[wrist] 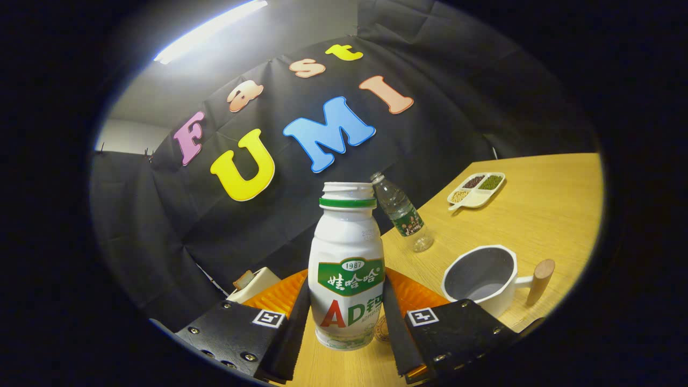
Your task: Take the bottle from table, then pour the juice into the cup, finally place the bottle on the coaster
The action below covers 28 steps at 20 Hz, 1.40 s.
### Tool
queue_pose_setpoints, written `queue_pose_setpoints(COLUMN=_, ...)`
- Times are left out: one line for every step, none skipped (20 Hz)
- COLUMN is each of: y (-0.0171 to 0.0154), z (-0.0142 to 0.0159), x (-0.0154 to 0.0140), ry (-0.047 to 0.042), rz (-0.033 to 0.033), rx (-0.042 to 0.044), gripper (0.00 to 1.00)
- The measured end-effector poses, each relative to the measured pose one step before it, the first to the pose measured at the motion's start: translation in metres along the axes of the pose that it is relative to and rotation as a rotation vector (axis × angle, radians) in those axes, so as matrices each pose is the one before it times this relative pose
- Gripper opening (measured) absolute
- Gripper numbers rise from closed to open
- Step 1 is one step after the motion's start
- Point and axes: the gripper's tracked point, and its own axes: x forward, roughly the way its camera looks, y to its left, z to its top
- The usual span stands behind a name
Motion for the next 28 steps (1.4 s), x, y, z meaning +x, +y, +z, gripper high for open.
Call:
queue_pose_setpoints(y=-0.00236, z=0.00117, x=-0.00017, ry=-0.00743, rz=-0.02393, rx=-0.06605, gripper=0.68)
queue_pose_setpoints(y=-0.00173, z=-0.00082, x=0.00165, ry=-0.00746, rz=-0.02093, rx=-0.06724, gripper=0.68)
queue_pose_setpoints(y=0.00269, z=-0.00092, x=0.00180, ry=-0.00563, rz=-0.01304, rx=-0.06379, gripper=0.68)
queue_pose_setpoints(y=0.00173, z=-0.00210, x=0.00201, ry=-0.01210, rz=-0.00856, rx=-0.05741, gripper=0.68)
queue_pose_setpoints(y=0.00228, z=0.00111, x=0.00051, ry=-0.01313, rz=-0.00766, rx=-0.04556, gripper=0.68)
queue_pose_setpoints(y=-0.00003, z=0.00053, x=-0.00117, ry=-0.01290, rz=-0.00403, rx=-0.03594, gripper=0.68)
queue_pose_setpoints(y=-0.00057, z=0.00086, x=0.00108, ry=-0.01173, rz=-0.00831, rx=-0.02750, gripper=0.68)
queue_pose_setpoints(y=-0.00178, z=0.00048, x=0.00133, ry=-0.00946, rz=-0.01057, rx=-0.02470, gripper=0.68)
queue_pose_setpoints(y=0.00060, z=0.00054, x=0.00071, ry=-0.00711, rz=-0.00685, rx=-0.01799, gripper=0.68)
queue_pose_setpoints(y=-0.00103, z=-0.00114, x=0.00242, ry=-0.00267, rz=-0.00118, rx=-0.01290, gripper=0.68)
queue_pose_setpoints(y=0.00218, z=-0.00024, x=0.00138, ry=-0.00253, rz=0.00328, rx=-0.00840, gripper=0.68)
queue_pose_setpoints(y=0.00318, z=0.00135, x=-0.00285, ry=-0.00537, rz=0.00450, rx=-0.00617, gripper=0.68)
queue_pose_setpoints(y=0.00327, z=0.00037, x=0.00084, ry=-0.00506, rz=0.00612, rx=-0.01732, gripper=0.68)
queue_pose_setpoints(y=-0.00056, z=-0.00296, x=0.00145, ry=0.00297, rz=-0.00412, rx=-0.03586, gripper=0.68)
queue_pose_setpoints(y=0.00096, z=-0.00276, x=0.00244, ry=0.00957, rz=-0.01116, rx=-0.04839, gripper=0.68)
queue_pose_setpoints(y=0.00246, z=-0.00373, x=0.00132, ry=0.01238, rz=-0.00637, rx=-0.04427, gripper=0.68)
queue_pose_setpoints(y=0.00418, z=-0.00391, x=0.00165, ry=0.01274, rz=0.00044, rx=-0.02135, gripper=0.68)
queue_pose_setpoints(y=0.00369, z=-0.00366, x=0.00305, ry=0.01360, rz=0.01234, rx=-0.00536, gripper=0.68)
queue_pose_setpoints(y=0.00433, z=-0.00323, x=0.00298, ry=0.00660, rz=0.01331, rx=-0.00247, gripper=0.68)
queue_pose_setpoints(y=0.00334, z=-0.00014, x=0.00457, ry=-0.00083, rz=0.00471, rx=-0.00746, gripper=0.68)
queue_pose_setpoints(y=0.00277, z=-0.00010, x=0.00221, ry=-0.00261, rz=-0.00062, rx=-0.01379, gripper=0.68)
queue_pose_setpoints(y=-0.00094, z=-0.00163, x=0.00237, ry=-0.00244, rz=-0.00227, rx=-0.01509, gripper=0.68)
queue_pose_setpoints(y=-0.00028, z=-0.00080, x=0.00198, ry=-0.00406, rz=-0.00434, rx=-0.00736, gripper=0.68)
queue_pose_setpoints(y=0.00182, z=-0.00201, x=0.00324, ry=-0.00473, rz=0.00424, rx=0.00184, gripper=0.68)
queue_pose_setpoints(y=0.00180, z=-0.00402, x=0.00272, ry=0.00778, rz=0.00564, rx=0.00429, gripper=0.68)
queue_pose_setpoints(y=-0.00096, z=-0.00840, x=0.00404, ry=0.01289, rz=0.00502, rx=0.00125, gripper=0.68)
queue_pose_setpoints(y=-0.00103, z=-0.00463, x=0.00258, ry=0.00740, rz=-0.00018, rx=0.00387, gripper=0.68)
queue_pose_setpoints(y=-0.00046, z=-0.00371, x=0.00160, ry=0.00494, rz=0.00158, rx=0.01057, gripper=0.68)
